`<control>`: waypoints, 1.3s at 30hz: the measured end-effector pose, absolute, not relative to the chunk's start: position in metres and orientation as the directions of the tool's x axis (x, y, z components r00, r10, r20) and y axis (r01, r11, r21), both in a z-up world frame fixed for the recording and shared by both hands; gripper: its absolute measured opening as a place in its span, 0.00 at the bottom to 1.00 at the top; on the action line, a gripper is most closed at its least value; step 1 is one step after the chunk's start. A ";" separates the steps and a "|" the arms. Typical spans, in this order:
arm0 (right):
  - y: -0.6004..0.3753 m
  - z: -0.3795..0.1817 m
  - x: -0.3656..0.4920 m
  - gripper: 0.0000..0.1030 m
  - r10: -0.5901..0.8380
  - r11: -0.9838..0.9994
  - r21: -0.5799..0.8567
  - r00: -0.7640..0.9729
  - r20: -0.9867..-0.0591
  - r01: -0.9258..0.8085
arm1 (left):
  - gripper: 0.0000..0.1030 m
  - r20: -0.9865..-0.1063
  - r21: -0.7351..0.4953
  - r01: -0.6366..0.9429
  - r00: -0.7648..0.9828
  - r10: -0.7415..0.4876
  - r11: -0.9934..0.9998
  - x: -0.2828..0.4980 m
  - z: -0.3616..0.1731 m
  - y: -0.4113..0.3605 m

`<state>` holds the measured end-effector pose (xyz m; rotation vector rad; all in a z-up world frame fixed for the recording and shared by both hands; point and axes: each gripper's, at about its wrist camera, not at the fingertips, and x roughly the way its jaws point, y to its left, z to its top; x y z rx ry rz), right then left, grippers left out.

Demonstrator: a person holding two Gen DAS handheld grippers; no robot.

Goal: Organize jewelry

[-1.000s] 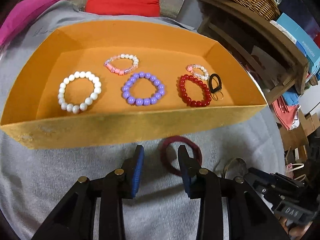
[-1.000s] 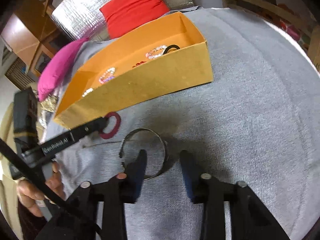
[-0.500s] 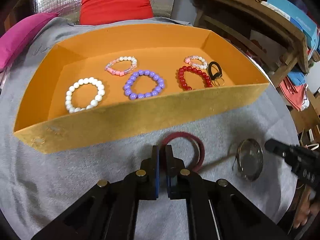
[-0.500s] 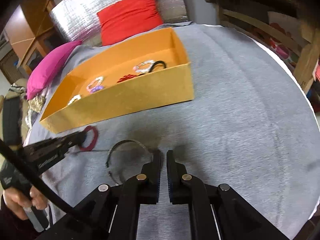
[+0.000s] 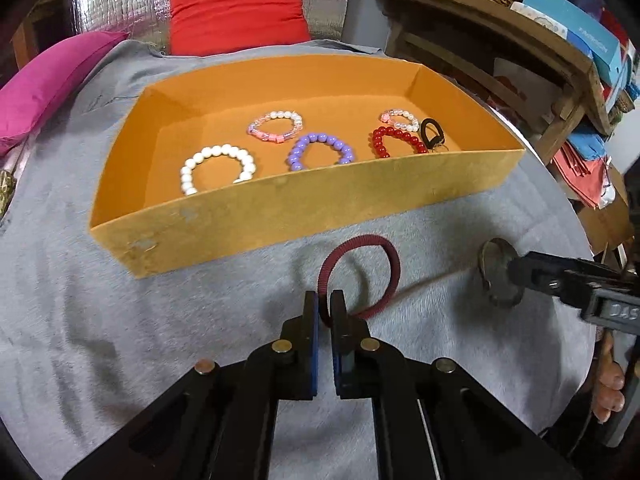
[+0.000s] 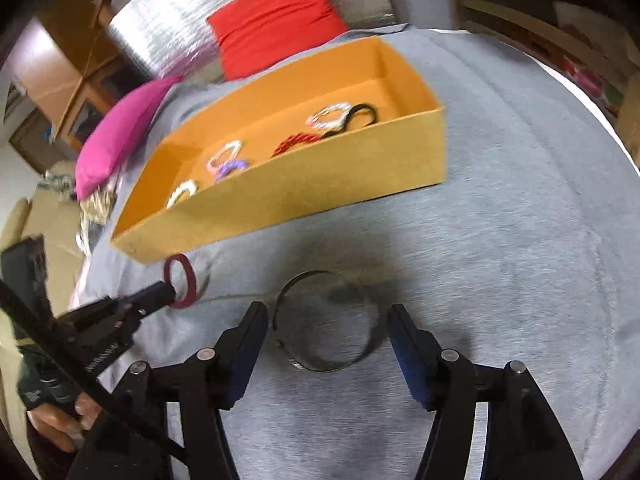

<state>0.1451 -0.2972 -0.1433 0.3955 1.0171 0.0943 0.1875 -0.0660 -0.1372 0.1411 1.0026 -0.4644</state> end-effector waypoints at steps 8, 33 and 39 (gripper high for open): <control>-0.262 -0.154 0.150 0.70 0.219 0.966 0.260 0.489 -0.844 0.016 | 0.06 -0.821 -0.132 0.473 0.440 -0.363 0.871 0.175 -0.125 -0.054; -0.272 -0.155 0.135 0.56 0.143 0.988 0.152 0.528 -0.837 -0.027 | 0.64 -0.847 -0.146 0.386 0.427 -0.317 0.911 0.219 -0.157 -0.086; -0.291 -0.152 0.133 0.56 0.156 0.981 0.192 0.541 -0.826 0.011 | 0.32 -0.838 -0.096 0.436 0.450 -0.309 0.895 0.215 -0.157 -0.095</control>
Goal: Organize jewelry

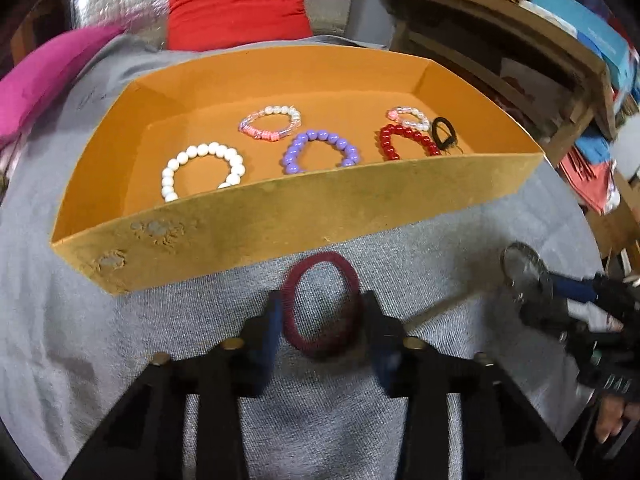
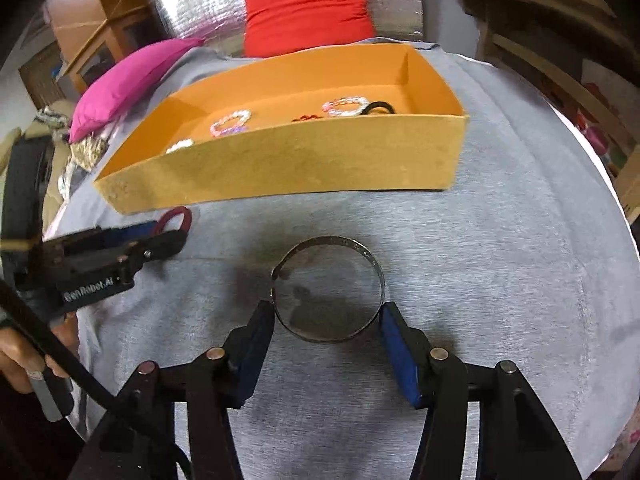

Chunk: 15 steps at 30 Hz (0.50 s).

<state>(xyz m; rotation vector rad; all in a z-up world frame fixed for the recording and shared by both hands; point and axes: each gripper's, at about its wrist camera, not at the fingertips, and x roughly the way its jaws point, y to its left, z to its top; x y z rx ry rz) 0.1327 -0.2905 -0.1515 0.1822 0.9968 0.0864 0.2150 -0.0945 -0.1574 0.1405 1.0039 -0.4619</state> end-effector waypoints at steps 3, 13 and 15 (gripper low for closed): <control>-0.295 -0.150 0.132 0.56 0.150 0.981 0.193 0.547 -0.824 0.021 | 0.17 -0.834 -0.106 0.461 0.441 -0.332 0.881 0.213 -0.155 -0.094; -0.289 -0.141 0.132 0.55 0.175 0.977 0.214 0.573 -0.800 0.001 | 0.11 -0.810 -0.111 0.492 0.458 -0.365 0.864 0.197 -0.136 -0.073; -0.287 -0.140 0.133 0.55 0.191 0.973 0.229 0.576 -0.795 -0.007 | 0.11 -0.804 -0.110 0.494 0.466 -0.370 0.863 0.193 -0.131 -0.069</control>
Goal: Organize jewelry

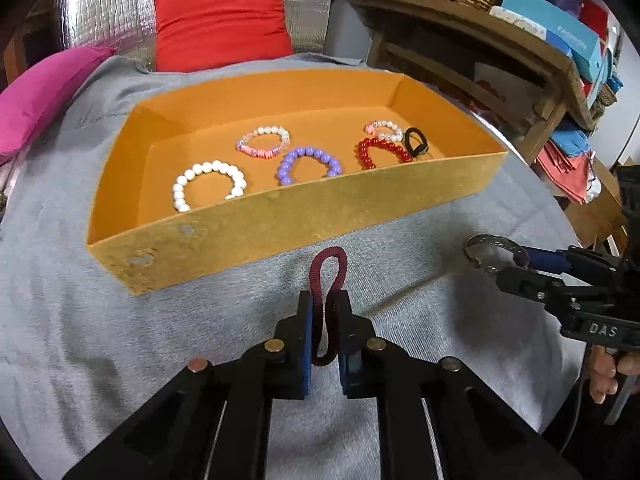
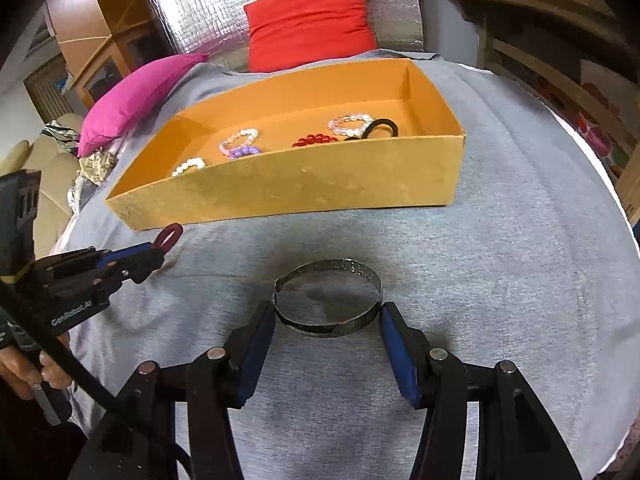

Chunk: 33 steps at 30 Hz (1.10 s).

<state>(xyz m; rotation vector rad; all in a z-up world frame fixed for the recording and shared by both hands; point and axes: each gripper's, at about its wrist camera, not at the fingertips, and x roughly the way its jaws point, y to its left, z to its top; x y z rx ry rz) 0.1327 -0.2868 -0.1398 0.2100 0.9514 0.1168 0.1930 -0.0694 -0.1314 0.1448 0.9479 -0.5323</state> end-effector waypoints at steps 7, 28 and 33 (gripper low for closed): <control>-0.282 -0.134 0.134 0.55 0.272 0.949 0.313 0.587 -0.763 -0.034 | 0.11 -0.766 -0.111 0.506 0.505 -0.398 0.855 0.175 -0.109 -0.053; -0.260 -0.121 0.140 0.21 0.402 0.898 0.426 0.589 -0.701 -0.107 | 0.11 -0.731 -0.063 0.437 0.592 -0.340 0.897 0.175 -0.085 -0.032; -0.250 -0.126 0.143 0.21 0.383 0.913 0.390 0.574 -0.723 -0.118 | 0.11 -0.729 -0.048 0.432 0.601 -0.327 0.901 0.174 -0.084 -0.030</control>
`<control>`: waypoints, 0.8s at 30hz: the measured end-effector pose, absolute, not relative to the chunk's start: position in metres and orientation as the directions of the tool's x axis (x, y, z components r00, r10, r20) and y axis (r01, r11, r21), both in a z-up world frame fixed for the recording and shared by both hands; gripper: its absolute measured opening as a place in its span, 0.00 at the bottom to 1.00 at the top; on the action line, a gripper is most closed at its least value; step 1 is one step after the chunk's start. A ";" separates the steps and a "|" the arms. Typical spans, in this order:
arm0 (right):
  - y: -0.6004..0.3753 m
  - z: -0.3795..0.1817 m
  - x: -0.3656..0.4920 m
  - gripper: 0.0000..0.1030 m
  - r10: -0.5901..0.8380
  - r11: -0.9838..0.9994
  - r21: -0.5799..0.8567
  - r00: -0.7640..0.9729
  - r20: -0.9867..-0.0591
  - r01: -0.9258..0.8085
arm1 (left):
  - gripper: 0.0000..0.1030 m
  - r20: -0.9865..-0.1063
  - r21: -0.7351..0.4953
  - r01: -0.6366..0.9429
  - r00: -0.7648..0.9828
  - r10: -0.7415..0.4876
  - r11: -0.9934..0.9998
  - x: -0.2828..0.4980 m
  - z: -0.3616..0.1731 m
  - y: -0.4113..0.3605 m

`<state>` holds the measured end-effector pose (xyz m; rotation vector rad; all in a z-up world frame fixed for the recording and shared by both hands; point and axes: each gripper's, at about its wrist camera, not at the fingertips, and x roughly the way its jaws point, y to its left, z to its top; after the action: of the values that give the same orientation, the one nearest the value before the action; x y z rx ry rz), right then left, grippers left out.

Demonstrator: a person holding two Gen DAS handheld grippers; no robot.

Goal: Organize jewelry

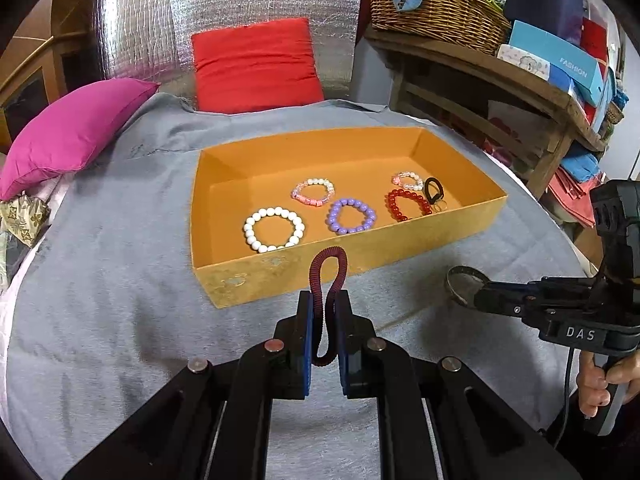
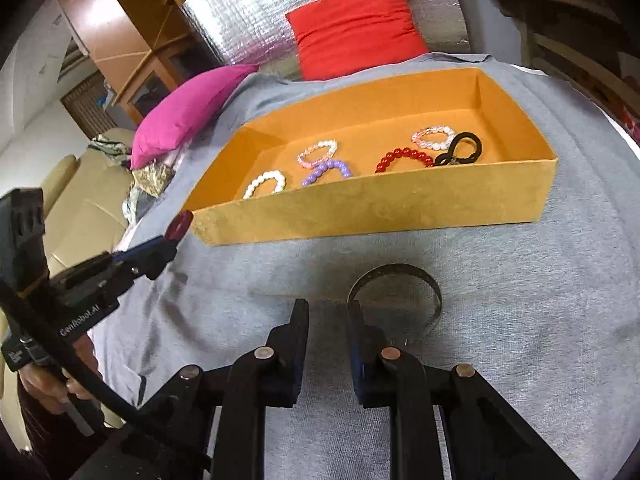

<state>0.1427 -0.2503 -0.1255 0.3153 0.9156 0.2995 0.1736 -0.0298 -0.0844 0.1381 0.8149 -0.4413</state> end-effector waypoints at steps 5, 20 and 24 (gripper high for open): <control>-0.253 -0.135 0.145 0.21 0.390 0.912 0.394 0.536 -0.749 -0.114 | 0.11 -0.731 -0.038 0.425 0.605 -0.315 0.904 0.173 -0.085 -0.027; -0.276 -0.115 0.129 0.74 0.342 0.937 0.307 0.598 -0.725 -0.164 | 0.11 -0.738 -0.023 0.425 0.603 -0.302 0.905 0.175 -0.088 -0.034; -0.271 -0.131 0.141 0.74 0.301 0.952 0.278 0.544 -0.783 -0.127 | 0.11 -0.737 -0.022 0.432 0.602 -0.306 0.902 0.174 -0.087 -0.036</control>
<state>0.1407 -0.2706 -0.1305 0.1969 0.9641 0.2564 0.1745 -0.0365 -0.0872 0.1651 0.8196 -0.4296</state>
